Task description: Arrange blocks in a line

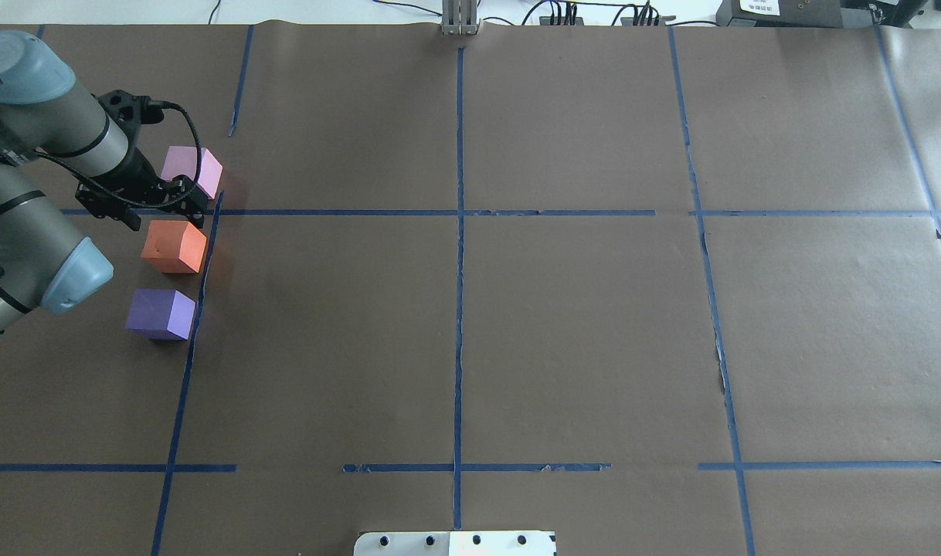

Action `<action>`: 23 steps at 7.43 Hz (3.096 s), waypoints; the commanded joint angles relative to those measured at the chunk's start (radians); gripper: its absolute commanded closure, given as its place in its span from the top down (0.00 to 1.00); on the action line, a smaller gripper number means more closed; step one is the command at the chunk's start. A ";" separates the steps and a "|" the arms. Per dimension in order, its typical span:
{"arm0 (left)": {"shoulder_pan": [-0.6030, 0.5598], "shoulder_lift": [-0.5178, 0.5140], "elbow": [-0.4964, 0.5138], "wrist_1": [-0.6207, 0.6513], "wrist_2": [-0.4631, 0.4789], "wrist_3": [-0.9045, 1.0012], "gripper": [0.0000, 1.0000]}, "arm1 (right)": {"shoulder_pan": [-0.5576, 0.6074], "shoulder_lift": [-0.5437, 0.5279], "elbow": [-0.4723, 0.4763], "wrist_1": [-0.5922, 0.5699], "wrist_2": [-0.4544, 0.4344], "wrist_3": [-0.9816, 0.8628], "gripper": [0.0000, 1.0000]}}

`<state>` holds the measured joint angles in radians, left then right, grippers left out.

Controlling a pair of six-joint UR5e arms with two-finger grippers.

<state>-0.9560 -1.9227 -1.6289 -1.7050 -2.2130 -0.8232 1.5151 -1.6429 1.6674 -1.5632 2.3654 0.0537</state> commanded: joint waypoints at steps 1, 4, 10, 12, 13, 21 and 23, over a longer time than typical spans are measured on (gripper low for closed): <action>-0.085 0.037 -0.167 0.037 0.004 0.071 1.00 | 0.000 0.000 0.000 0.000 0.000 0.000 1.00; -0.333 0.047 -0.175 0.119 0.004 0.452 1.00 | 0.000 0.000 0.000 0.000 0.000 0.000 1.00; -0.655 0.238 0.123 0.098 -0.017 1.069 1.00 | 0.000 0.000 0.000 0.000 0.000 0.000 1.00; -0.653 0.254 0.135 0.108 -0.024 1.059 1.00 | -0.001 0.000 0.000 0.000 0.000 0.000 1.00; -0.652 0.275 0.135 0.113 -0.025 1.058 1.00 | 0.000 0.000 0.000 0.000 0.000 0.000 1.00; -0.650 0.274 0.100 0.289 -0.119 1.059 1.00 | 0.000 0.000 0.000 0.000 0.000 0.000 1.00; -0.650 0.274 0.101 0.280 -0.137 1.059 1.00 | 0.000 0.000 -0.002 0.000 0.000 0.000 1.00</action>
<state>-1.6061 -1.6489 -1.5286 -1.4200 -2.3410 0.2360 1.5155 -1.6429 1.6672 -1.5631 2.3654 0.0537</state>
